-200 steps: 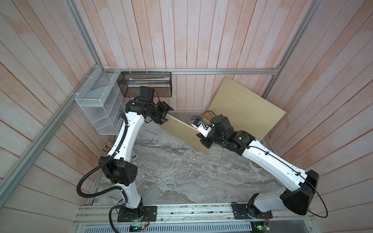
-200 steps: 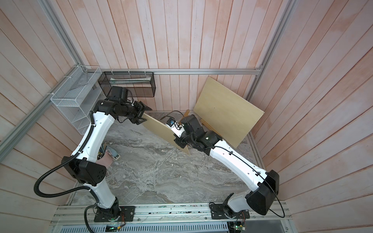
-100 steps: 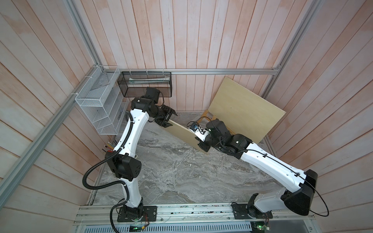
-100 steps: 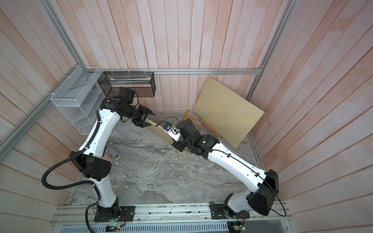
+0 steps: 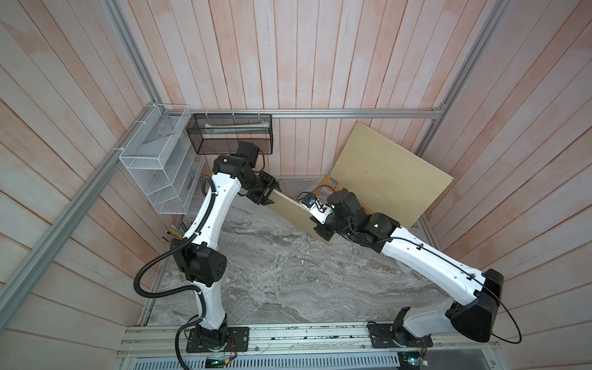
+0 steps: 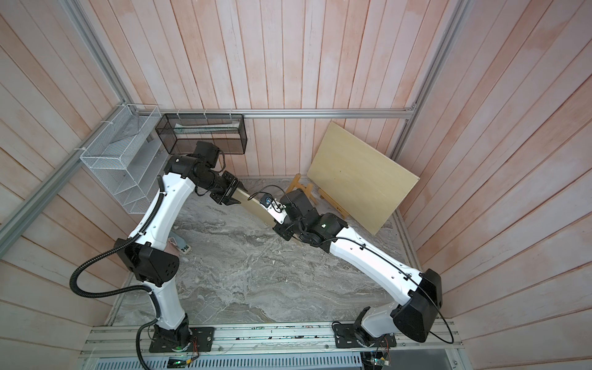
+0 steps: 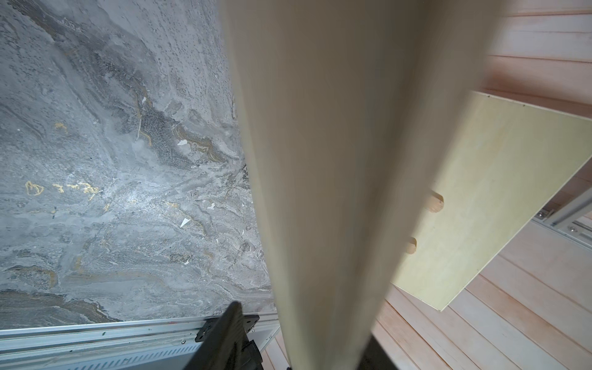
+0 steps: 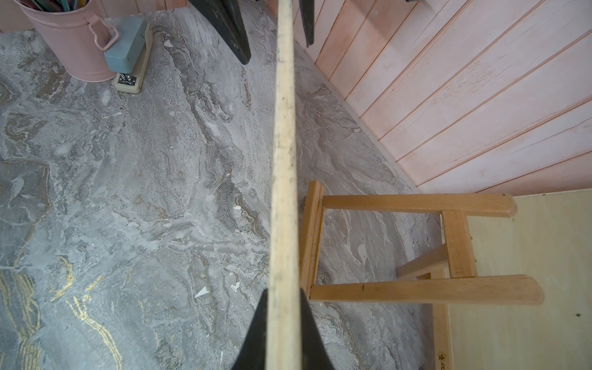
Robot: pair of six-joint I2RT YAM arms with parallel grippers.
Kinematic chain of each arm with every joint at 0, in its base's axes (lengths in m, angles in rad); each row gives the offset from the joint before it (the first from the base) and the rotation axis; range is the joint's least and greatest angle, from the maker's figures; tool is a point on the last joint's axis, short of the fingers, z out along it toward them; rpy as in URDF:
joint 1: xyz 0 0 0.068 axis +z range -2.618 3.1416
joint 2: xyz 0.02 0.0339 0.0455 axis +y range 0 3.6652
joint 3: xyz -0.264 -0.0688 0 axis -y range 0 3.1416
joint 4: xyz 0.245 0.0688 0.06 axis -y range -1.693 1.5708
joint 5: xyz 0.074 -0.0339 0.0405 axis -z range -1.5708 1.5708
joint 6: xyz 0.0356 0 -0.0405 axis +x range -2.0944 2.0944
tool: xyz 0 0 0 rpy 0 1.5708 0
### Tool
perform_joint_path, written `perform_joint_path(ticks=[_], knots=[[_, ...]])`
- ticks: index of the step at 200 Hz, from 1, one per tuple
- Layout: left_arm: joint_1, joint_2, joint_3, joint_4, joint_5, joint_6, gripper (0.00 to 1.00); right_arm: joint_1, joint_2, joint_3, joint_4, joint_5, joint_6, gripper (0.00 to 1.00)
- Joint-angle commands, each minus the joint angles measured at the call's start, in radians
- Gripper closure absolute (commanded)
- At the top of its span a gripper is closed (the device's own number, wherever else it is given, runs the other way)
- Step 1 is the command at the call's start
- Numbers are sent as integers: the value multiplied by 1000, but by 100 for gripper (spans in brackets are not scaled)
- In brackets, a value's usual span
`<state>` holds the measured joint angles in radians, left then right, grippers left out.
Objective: Assemble the easel
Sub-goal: Adjust the drawing board at the center of the board.
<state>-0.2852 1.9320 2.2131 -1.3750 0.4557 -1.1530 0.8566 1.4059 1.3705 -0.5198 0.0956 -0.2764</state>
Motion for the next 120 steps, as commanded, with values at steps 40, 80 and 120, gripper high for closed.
perform_joint_path(ticks=[40, 80, 120], knots=[[-11, 100, 31, -36, 9, 20, 63, 10, -6, 14, 109, -56, 11, 100], [-11, 121, 54, -10, 13, 10, 84, 18, 9, 6, 131, -88, 34, 100], [-11, 111, 66, -6, 7, 8, 100, 21, 16, 9, 146, -128, 62, 100]])
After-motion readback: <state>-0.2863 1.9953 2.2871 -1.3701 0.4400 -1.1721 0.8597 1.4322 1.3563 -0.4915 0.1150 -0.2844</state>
